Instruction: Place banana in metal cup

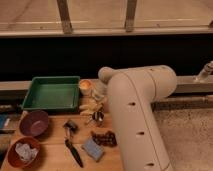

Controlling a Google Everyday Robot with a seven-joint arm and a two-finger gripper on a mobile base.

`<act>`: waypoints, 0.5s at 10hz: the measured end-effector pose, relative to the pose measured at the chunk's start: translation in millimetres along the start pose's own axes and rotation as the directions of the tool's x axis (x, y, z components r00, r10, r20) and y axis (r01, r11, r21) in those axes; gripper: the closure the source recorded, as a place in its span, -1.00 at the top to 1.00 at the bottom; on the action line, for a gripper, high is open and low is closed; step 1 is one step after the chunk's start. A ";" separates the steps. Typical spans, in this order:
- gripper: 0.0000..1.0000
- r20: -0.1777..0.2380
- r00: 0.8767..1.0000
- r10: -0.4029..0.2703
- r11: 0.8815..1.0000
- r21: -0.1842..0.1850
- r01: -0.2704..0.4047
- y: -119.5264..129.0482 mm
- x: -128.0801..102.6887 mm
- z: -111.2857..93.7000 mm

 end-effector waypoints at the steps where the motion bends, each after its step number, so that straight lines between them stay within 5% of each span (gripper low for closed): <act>1: -1.00 0.017 1.000 -0.003 1.000 0.009 0.003 4.6 -1.8 -4.4; 5: -1.00 0.086 0.996 -0.018 0.997 0.070 0.012 -1.2 -21.6 -51.9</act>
